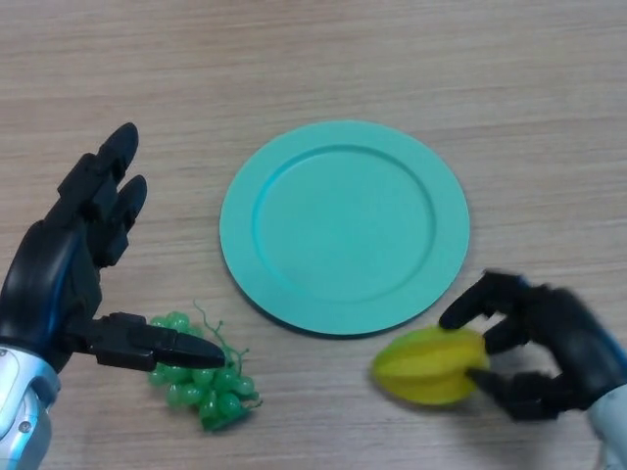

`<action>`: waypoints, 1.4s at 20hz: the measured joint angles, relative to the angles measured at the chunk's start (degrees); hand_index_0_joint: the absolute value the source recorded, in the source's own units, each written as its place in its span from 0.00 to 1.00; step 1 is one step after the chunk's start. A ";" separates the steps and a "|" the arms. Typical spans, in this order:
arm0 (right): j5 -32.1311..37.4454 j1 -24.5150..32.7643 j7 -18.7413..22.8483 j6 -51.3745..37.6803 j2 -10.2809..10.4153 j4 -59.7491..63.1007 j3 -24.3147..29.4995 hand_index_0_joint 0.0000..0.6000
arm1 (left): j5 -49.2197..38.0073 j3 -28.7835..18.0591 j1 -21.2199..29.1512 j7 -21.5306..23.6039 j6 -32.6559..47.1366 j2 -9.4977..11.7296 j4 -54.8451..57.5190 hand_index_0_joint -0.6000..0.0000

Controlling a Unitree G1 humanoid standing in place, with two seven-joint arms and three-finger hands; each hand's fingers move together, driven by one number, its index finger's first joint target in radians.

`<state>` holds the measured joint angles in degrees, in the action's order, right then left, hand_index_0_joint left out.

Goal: Pick up the yellow starfruit and place it on the plate

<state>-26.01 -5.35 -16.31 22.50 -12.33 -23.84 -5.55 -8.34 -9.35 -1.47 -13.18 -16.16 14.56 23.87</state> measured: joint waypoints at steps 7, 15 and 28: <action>11.26 9.23 -0.91 9.58 -0.15 -5.76 2.32 1.00 | -0.37 -0.37 0.10 0.02 -0.40 -0.01 0.29 1.00; 14.57 14.26 -0.64 13.98 -0.30 -9.75 1.07 1.00 | -2.34 -0.87 0.74 0.37 -0.55 -0.01 0.75 1.00; 9.36 6.41 -6.31 -6.03 -0.80 -8.96 2.23 0.00 | -1.69 3.58 3.84 2.54 -0.54 -0.15 2.15 1.00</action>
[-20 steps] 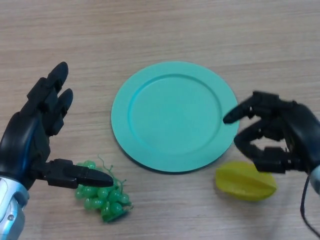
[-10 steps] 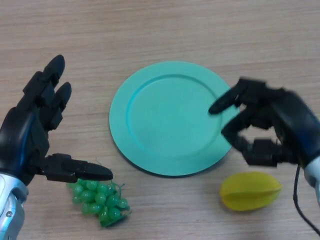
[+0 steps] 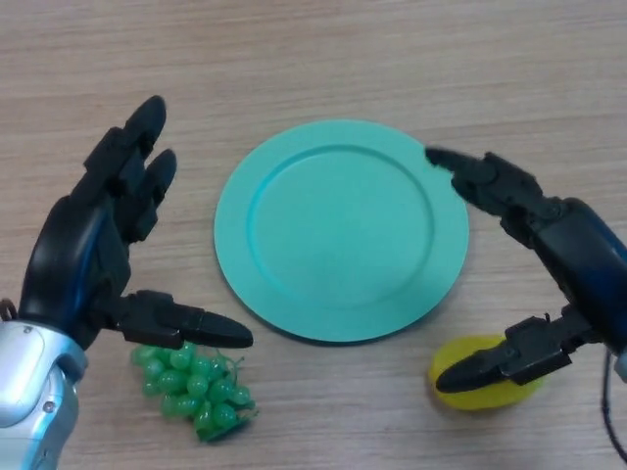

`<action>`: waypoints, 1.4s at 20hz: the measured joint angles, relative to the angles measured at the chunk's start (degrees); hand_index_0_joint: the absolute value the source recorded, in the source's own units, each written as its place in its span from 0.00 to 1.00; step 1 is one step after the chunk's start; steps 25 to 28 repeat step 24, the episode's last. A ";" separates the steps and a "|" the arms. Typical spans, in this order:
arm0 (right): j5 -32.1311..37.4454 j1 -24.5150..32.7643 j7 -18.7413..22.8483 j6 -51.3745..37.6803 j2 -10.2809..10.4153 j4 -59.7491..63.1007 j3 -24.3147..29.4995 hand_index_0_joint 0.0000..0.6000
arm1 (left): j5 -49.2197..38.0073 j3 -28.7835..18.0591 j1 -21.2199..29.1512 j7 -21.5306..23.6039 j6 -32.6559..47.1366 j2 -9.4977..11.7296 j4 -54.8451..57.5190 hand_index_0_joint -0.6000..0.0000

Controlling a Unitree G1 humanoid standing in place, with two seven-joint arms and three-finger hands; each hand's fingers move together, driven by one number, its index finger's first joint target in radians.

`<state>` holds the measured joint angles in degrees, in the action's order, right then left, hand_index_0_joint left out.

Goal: Pick up the yellow starfruit and place it on the plate

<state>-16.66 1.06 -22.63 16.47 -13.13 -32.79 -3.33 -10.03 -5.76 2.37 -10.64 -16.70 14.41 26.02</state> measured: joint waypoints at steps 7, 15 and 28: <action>10.22 3.88 7.96 4.41 0.84 -0.47 0.03 0.00 | 3.16 -0.11 2.09 1.78 0.08 0.28 4.73 1.00; 13.49 1.06 9.64 3.25 0.82 1.09 0.20 0.00 | 5.05 -0.07 0.59 1.84 3.52 0.06 4.21 1.00; 14.08 1.55 10.29 -8.25 0.77 9.00 0.46 0.00 | 7.12 1.69 4.63 4.56 7.18 -0.21 0.30 1.00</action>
